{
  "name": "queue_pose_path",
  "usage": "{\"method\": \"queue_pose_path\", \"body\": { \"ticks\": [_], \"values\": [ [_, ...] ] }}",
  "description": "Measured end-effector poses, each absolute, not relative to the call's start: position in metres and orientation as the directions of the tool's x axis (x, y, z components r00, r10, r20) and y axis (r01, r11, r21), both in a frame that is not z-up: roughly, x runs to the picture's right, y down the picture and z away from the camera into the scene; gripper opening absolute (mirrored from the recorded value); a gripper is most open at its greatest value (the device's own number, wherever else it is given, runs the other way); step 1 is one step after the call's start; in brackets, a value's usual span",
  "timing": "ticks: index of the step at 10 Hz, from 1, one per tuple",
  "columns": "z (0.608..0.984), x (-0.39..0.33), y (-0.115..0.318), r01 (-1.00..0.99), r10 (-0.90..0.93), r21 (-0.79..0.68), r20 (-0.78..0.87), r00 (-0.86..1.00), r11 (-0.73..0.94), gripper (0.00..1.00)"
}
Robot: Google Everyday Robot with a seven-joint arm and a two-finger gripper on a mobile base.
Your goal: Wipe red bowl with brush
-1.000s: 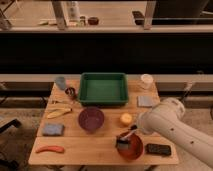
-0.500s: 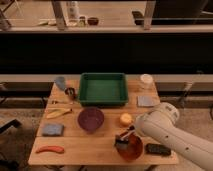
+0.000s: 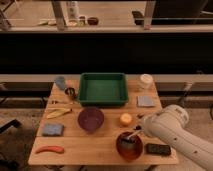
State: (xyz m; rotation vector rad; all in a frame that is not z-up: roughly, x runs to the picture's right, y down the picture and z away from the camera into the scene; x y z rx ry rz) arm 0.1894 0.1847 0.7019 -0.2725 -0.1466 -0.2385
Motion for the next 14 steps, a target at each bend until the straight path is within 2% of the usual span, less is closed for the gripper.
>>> {"method": "queue_pose_path", "body": {
  "ticks": [14],
  "values": [
    [0.698, 0.197, 0.219, 0.22, -0.164, -0.292, 0.203, 0.965, 0.931, 0.0]
  ]
}}
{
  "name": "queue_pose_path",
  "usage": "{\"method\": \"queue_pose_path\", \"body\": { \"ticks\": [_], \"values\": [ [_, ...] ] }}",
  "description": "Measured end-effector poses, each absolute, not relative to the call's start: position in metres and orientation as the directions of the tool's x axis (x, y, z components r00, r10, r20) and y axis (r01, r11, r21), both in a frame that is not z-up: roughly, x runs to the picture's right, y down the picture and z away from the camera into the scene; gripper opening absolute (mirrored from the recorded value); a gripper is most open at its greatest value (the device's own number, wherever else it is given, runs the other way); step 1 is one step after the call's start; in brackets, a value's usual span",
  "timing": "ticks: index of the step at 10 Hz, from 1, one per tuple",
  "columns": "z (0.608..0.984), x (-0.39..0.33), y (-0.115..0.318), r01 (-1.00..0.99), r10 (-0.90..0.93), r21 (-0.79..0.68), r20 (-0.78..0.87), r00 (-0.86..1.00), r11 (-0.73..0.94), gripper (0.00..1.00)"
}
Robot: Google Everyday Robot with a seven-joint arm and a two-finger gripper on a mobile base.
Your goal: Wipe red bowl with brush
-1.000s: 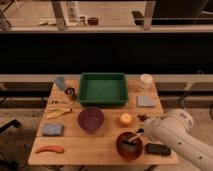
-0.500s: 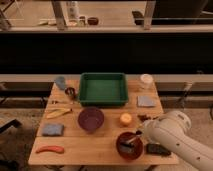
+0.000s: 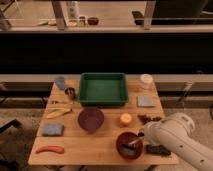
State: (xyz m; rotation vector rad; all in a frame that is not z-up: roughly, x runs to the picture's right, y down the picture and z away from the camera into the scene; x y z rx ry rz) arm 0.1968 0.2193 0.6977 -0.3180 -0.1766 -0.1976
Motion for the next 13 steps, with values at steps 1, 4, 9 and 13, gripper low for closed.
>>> {"method": "queue_pose_path", "body": {
  "ticks": [1, 4, 9, 13],
  "values": [
    [0.698, 0.199, 0.221, 0.217, -0.162, -0.294, 0.199, 0.966, 0.931, 0.0],
    [0.7, 0.204, 0.223, 0.207, -0.156, -0.304, 0.184, 0.97, 0.93, 0.0],
    [0.709, 0.211, 0.217, 0.205, -0.163, -0.312, 0.154, 0.974, 0.928, 0.0],
    [0.719, 0.213, 0.21, 0.213, -0.177, -0.315, 0.139, 0.974, 0.925, 0.0]
  ]
}}
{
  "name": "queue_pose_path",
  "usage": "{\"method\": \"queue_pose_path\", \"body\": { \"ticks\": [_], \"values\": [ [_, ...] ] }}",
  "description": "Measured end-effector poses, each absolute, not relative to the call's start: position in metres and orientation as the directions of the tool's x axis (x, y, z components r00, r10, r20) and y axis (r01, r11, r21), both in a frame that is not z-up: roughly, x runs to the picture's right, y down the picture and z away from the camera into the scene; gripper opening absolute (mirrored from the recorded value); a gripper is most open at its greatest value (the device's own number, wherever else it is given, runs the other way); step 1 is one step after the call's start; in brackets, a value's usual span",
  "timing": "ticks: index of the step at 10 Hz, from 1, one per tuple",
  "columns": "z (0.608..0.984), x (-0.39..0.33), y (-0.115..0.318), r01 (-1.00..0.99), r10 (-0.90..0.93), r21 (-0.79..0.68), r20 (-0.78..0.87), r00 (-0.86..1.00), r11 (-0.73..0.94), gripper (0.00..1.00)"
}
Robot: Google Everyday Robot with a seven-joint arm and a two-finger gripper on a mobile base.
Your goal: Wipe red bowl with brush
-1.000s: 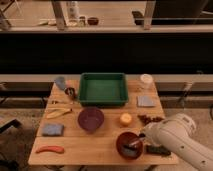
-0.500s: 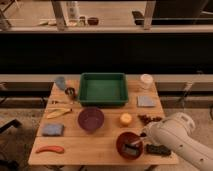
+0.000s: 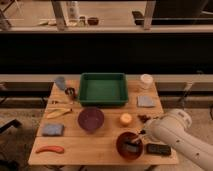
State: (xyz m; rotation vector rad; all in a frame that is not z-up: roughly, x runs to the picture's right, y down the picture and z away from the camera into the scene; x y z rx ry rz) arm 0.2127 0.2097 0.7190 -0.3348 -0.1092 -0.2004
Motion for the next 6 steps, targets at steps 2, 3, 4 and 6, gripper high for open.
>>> {"method": "queue_pose_path", "body": {
  "ticks": [2, 3, 4, 6],
  "values": [
    [0.725, 0.215, 0.207, 0.214, -0.181, -0.321, 0.13, 0.975, 0.923, 0.0],
    [0.728, 0.215, 0.206, 0.217, -0.184, -0.323, 0.128, 0.975, 0.921, 0.0],
    [0.73, 0.213, 0.206, 0.22, -0.187, -0.325, 0.129, 0.974, 0.92, 0.0],
    [0.735, 0.201, 0.207, 0.236, -0.2, -0.33, 0.139, 0.97, 0.914, 0.0]
  ]
}}
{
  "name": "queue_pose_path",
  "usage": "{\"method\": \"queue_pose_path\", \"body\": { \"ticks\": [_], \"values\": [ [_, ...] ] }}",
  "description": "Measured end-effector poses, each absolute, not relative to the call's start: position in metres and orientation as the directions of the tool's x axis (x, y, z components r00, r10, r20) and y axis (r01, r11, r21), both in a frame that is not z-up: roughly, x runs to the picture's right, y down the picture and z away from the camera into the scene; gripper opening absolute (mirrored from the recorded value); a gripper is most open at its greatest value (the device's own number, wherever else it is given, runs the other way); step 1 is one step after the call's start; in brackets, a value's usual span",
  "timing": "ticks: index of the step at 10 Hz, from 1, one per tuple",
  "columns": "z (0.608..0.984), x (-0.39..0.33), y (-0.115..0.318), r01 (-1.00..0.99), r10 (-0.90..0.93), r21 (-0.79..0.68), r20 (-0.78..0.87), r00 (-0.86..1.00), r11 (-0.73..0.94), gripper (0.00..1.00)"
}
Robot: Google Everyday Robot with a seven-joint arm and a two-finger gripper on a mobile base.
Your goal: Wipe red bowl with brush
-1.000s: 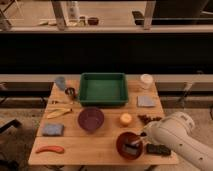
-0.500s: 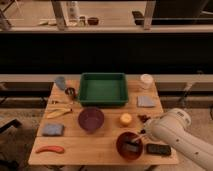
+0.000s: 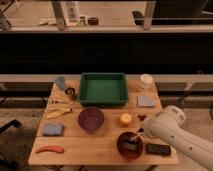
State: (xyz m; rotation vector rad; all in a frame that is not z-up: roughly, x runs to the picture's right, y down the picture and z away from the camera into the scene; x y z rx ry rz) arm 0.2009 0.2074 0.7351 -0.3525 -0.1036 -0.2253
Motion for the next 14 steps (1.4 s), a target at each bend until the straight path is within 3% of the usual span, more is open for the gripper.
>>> {"method": "queue_pose_path", "body": {
  "ticks": [7, 14],
  "values": [
    [0.711, 0.158, 0.224, 0.286, -0.228, -0.314, 0.21, 0.951, 0.905, 0.0],
    [0.707, 0.185, 0.224, 0.265, -0.229, -0.321, 0.144, 0.963, 0.909, 0.0]
  ]
}}
